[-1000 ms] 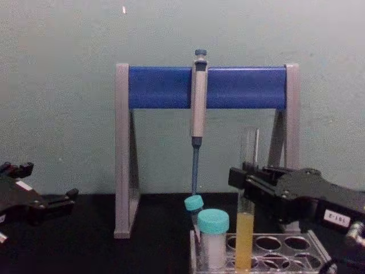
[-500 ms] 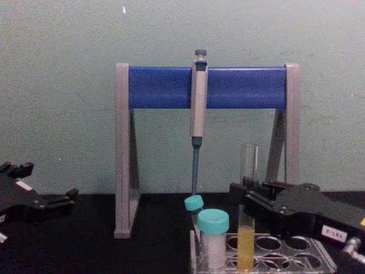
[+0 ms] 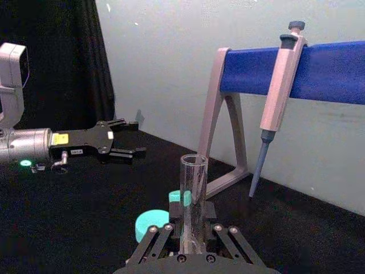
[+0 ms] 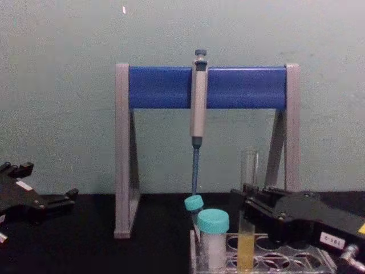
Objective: Pick up the test tube from the test tube rack, shake it, then place it back into the test tube rack.
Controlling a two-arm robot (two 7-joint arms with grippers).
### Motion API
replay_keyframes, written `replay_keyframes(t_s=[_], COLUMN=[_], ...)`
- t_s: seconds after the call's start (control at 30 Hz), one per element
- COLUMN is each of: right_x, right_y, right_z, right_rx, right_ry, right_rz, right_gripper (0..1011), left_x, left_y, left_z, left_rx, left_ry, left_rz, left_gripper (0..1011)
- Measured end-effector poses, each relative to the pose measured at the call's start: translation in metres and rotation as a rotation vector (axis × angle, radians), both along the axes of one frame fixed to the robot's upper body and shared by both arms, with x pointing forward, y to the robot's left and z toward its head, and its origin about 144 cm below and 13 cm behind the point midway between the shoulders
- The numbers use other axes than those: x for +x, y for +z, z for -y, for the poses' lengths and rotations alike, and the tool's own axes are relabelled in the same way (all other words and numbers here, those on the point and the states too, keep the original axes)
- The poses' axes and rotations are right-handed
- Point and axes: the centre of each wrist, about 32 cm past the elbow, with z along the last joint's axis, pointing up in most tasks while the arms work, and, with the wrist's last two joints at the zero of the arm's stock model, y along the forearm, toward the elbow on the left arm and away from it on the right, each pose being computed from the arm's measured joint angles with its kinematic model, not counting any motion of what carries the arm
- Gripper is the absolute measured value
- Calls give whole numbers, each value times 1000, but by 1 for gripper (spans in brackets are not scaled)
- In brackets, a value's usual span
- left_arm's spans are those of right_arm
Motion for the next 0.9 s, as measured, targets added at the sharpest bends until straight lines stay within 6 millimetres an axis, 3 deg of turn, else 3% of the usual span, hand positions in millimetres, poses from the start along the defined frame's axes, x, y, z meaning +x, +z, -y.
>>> replay_keyframes(t_s=[0.8,0.9], right_x=[1,1], right_y=[-2,-2], right_z=[-2,-1], right_rx=[3,3], right_ry=[-8,-7], right_rz=[-11,-11], right_gripper=[232,287], left_x=[0,0], left_y=[0,0], left_z=[0,0], left_rx=[0,0], left_ry=[0,0], left_rz=[0,0], left_gripper=[1001,1001])
